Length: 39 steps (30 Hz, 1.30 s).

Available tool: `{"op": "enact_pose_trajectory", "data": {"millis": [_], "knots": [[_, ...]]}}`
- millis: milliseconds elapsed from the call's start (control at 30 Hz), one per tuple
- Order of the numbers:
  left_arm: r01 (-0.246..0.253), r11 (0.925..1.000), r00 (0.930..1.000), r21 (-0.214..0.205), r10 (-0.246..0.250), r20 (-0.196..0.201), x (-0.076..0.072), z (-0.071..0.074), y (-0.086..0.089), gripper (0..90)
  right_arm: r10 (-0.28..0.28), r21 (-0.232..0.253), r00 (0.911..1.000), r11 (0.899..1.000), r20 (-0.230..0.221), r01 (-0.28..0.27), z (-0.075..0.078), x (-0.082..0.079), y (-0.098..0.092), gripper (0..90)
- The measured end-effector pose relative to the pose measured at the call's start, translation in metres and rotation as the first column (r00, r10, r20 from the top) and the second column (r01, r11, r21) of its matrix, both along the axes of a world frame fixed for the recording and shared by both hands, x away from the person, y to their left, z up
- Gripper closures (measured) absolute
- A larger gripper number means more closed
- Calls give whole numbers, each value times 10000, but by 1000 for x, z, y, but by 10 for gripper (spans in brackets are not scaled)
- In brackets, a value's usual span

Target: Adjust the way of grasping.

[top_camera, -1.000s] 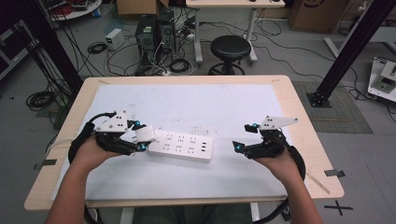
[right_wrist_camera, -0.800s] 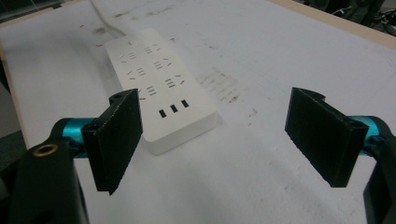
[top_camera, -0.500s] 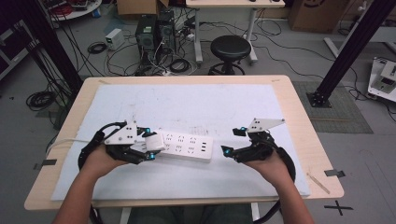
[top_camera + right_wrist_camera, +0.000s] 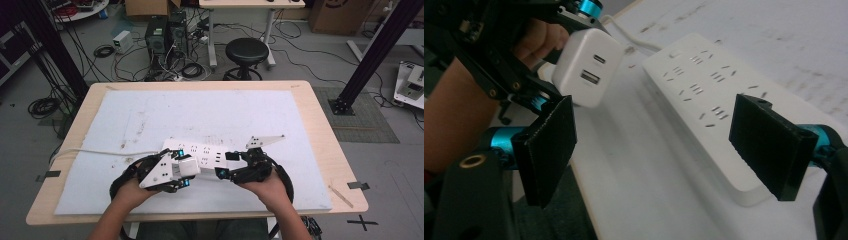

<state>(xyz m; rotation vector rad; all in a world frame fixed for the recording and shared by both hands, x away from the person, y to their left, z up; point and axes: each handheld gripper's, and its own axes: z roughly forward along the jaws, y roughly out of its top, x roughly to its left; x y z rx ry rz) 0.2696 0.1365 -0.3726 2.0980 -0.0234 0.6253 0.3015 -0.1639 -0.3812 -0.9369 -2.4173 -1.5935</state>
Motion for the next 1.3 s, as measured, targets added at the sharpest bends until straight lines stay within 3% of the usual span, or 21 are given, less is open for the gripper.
{"op": "enact_pose_trajectory", "data": {"millis": [233,433,600,867,1133,1233,1300], "knots": [[290,9995,9971,110,-297,696,-10,-5,-15,424,444,958,9957,9947,-819,-364,-9,-1,13,193],[427,9989,9927,182,-445,1123,-15,-6,-23,425,908,1682,9850,9836,-1469,-656,-15,0,23,235],[527,9984,9892,207,-551,1361,-18,-6,-28,425,1414,1858,9766,9763,-1618,-1106,-20,1,31,344],[548,9981,9846,283,-587,1648,-20,-5,-31,424,2059,2489,9592,9561,-1939,-1549,-23,4,37,561],[505,9977,9784,462,-587,1982,-21,-7,-33,422,2274,2730,9420,9490,-2469,-1575,-25,8,36,617],[369,9984,9808,419,-442,1897,-19,-7,-33,408,2233,2672,9431,9510,-2462,-1554,-24,9,36,629],[193,9997,9819,152,-218,1882,-19,-7,-33,344,2151,2611,9453,9537,-2451,-1493,-24,10,35,631]]}}
